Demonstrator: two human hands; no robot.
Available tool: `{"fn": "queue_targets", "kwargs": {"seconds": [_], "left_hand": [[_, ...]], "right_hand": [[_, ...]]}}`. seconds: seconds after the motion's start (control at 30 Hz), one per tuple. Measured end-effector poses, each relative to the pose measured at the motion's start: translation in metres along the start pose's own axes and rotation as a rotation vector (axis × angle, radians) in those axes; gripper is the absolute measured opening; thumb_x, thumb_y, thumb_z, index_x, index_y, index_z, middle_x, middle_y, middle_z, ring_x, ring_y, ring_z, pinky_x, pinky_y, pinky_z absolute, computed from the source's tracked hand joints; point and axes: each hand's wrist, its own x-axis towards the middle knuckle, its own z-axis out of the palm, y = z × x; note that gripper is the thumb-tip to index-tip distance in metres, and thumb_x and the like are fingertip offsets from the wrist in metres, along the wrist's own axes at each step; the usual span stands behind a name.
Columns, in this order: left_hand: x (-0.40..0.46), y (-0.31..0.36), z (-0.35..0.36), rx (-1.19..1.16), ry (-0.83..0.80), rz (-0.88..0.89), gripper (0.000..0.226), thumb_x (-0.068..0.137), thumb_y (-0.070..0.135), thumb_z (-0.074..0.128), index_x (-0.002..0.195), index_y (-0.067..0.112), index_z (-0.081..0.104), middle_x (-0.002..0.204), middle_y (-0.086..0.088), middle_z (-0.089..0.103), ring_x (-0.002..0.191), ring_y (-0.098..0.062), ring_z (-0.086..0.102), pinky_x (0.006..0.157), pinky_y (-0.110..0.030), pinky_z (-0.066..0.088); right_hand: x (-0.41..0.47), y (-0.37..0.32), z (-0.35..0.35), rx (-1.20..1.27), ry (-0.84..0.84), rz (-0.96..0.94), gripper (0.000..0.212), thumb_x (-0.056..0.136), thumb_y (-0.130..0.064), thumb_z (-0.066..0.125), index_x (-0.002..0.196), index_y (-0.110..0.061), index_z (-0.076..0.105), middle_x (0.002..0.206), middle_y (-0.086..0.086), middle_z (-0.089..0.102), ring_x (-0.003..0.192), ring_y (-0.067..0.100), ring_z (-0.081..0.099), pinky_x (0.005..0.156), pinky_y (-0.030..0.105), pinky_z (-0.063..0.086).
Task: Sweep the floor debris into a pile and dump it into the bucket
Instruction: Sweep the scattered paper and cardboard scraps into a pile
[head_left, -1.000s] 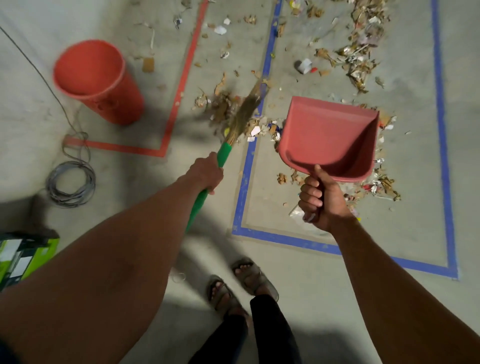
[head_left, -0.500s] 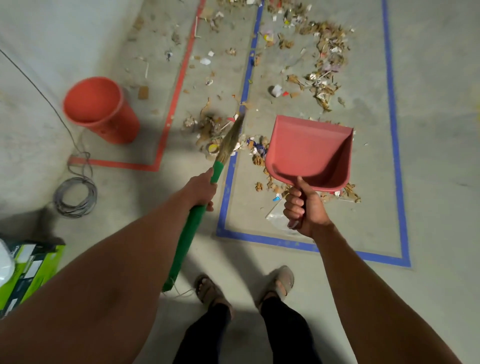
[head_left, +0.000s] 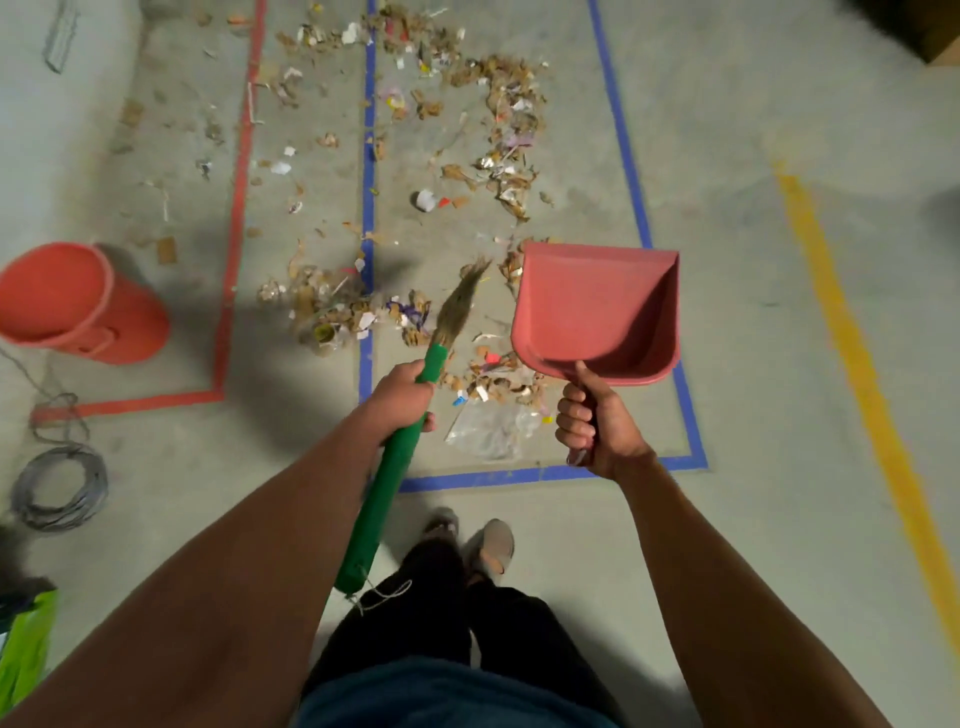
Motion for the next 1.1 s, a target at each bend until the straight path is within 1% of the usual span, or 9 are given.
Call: {"fn": "queue_targets", "kwargs": {"seconds": [0.17,0.23,0.33,0.5,0.6,0.7,0.83,1.0,1.1], "left_hand": [[0.005,0.075,0.055,0.015,-0.013,0.097,0.018,0.1,0.012,0.052,0.111,0.023,0.06,0.087,-0.012,0.065,0.065,-0.025,0.063,0.069,-0.051,0.061],[0.011,0.101,0.073,0.009,-0.026,0.118,0.014,0.1,0.015,0.058,0.107,0.027,0.062,0.085,-0.009,0.066,0.066,-0.025,0.063,0.067,-0.047,0.06],[0.033,0.139,0.1,0.043,-0.053,0.138,0.022,0.097,0.02,0.067,0.118,0.025,0.062,0.091,-0.01,0.071,0.065,-0.025,0.066,0.07,-0.049,0.062],[0.092,0.202,0.147,-0.018,-0.084,0.095,0.03,0.099,0.012,0.062,0.123,0.027,0.055,0.101,-0.016,0.071,0.07,-0.025,0.068,0.074,-0.046,0.061],[0.136,0.247,0.174,-0.119,-0.076,0.054,0.038,0.1,0.008,0.06,0.134,0.024,0.056,0.103,-0.009,0.068,0.077,-0.026,0.07,0.082,-0.047,0.063],[0.178,0.299,0.198,-0.129,-0.023,0.029,0.058,0.098,0.008,0.059,0.149,0.03,0.046,0.106,-0.007,0.07,0.076,-0.023,0.071,0.069,-0.039,0.059],[0.23,0.379,0.224,-0.153,0.021,0.014,0.055,0.1,0.011,0.06,0.151,0.028,0.044,0.109,-0.004,0.069,0.087,-0.025,0.074,0.074,-0.04,0.061],[0.267,0.466,0.229,-0.201,0.033,0.016,0.057,0.1,0.004,0.055,0.151,0.025,0.04,0.107,-0.015,0.07,0.068,-0.021,0.068,0.056,-0.03,0.055],[0.289,0.507,0.23,-0.299,0.058,0.028,0.063,0.099,-0.003,0.053,0.154,0.02,0.034,0.089,-0.017,0.068,0.056,-0.02,0.065,0.05,-0.032,0.053]], "right_hand": [[-0.03,-0.054,-0.04,0.09,0.08,-0.075,0.046,0.102,-0.05,0.057,0.069,-0.024,0.037,0.058,-0.007,0.015,0.041,0.008,0.011,0.034,0.023,0.011],[-0.036,-0.078,-0.053,0.098,0.1,-0.095,0.045,0.101,-0.05,0.057,0.069,-0.025,0.037,0.059,-0.007,0.014,0.043,0.009,0.01,0.034,0.022,0.012],[-0.031,-0.119,-0.073,0.105,0.103,-0.116,0.045,0.101,-0.051,0.057,0.07,-0.025,0.037,0.057,-0.008,0.018,0.043,0.009,0.01,0.035,0.023,0.013],[-0.002,-0.207,-0.109,0.072,0.113,-0.119,0.047,0.1,-0.054,0.059,0.071,-0.026,0.036,0.062,-0.008,0.012,0.044,0.008,0.008,0.036,0.023,0.009],[0.023,-0.268,-0.129,0.064,0.123,-0.104,0.048,0.101,-0.054,0.059,0.071,-0.026,0.035,0.061,-0.008,0.013,0.044,0.008,0.008,0.035,0.023,0.011],[0.045,-0.338,-0.141,-0.001,0.139,-0.063,0.047,0.102,-0.053,0.057,0.07,-0.025,0.035,0.059,-0.008,0.015,0.042,0.008,0.011,0.033,0.021,0.014],[0.081,-0.441,-0.151,-0.041,0.131,-0.052,0.047,0.104,-0.051,0.054,0.07,-0.025,0.035,0.058,-0.007,0.016,0.038,0.006,0.016,0.037,0.022,0.01],[0.123,-0.541,-0.148,-0.058,0.086,-0.044,0.047,0.104,-0.052,0.054,0.07,-0.024,0.035,0.059,-0.007,0.014,0.043,0.009,0.009,0.037,0.023,0.009],[0.155,-0.595,-0.147,-0.094,0.027,-0.018,0.048,0.103,-0.052,0.054,0.069,-0.024,0.036,0.057,-0.006,0.017,0.043,0.009,0.009,0.037,0.023,0.009]]}}
